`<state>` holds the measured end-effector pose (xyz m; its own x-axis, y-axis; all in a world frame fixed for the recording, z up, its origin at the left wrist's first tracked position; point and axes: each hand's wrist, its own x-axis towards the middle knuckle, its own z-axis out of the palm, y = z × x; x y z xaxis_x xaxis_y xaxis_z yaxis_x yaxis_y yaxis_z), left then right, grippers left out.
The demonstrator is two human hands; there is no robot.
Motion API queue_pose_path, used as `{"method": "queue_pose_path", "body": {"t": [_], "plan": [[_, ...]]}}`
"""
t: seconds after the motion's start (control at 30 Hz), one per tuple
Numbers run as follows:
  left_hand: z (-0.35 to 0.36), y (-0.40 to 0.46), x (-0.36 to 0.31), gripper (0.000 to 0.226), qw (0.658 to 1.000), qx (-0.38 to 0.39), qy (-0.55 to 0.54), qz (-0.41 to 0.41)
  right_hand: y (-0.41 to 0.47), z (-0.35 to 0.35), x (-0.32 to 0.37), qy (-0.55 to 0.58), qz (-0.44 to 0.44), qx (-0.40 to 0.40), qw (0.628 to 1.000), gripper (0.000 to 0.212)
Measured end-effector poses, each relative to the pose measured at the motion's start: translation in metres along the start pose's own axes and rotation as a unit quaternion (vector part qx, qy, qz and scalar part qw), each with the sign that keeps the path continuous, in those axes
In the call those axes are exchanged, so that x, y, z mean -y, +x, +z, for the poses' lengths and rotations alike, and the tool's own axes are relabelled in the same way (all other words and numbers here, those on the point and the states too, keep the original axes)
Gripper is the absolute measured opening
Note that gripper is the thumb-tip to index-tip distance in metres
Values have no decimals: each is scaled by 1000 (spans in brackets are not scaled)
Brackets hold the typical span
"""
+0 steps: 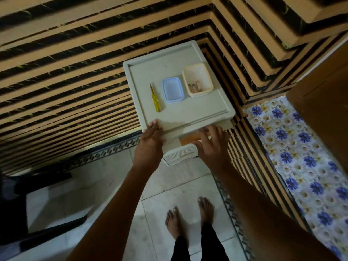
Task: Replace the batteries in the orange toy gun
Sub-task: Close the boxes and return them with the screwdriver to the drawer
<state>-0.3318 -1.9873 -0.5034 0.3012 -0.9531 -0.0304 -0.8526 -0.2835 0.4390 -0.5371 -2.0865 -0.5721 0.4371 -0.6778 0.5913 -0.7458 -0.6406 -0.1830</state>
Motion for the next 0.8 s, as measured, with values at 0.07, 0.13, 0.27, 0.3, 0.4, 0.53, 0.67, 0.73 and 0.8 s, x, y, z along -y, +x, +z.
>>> {"method": "queue_pose_path", "body": {"t": [0.07,0.13,0.27,0.3,0.4,0.53,0.67,0.73,0.8], "plan": [[-4,4,-2,42,1000,-24,4,6,6,-9,0,35,19,20,999,32],[-11,15,-7,26,998,-62,0,-10,21,-13,-2,75,58,36,995,33],[-23,64,-27,26,991,-128,4,-41,76,-11,-12,158,157,41,974,35],[-26,79,-31,28,990,-131,11,-46,91,-11,-12,179,191,42,964,36],[-32,122,-45,34,990,-115,36,-73,132,-5,-14,184,269,49,944,38],[-33,159,-62,41,989,-56,91,-106,170,11,-24,197,366,106,903,37],[-25,172,-63,46,987,-6,63,-145,177,25,-36,249,398,111,876,28],[-23,172,-64,48,988,-8,44,-151,175,27,-40,295,408,113,857,22],[-21,171,-66,50,987,-9,49,-152,171,26,-44,326,424,112,838,9]]}}
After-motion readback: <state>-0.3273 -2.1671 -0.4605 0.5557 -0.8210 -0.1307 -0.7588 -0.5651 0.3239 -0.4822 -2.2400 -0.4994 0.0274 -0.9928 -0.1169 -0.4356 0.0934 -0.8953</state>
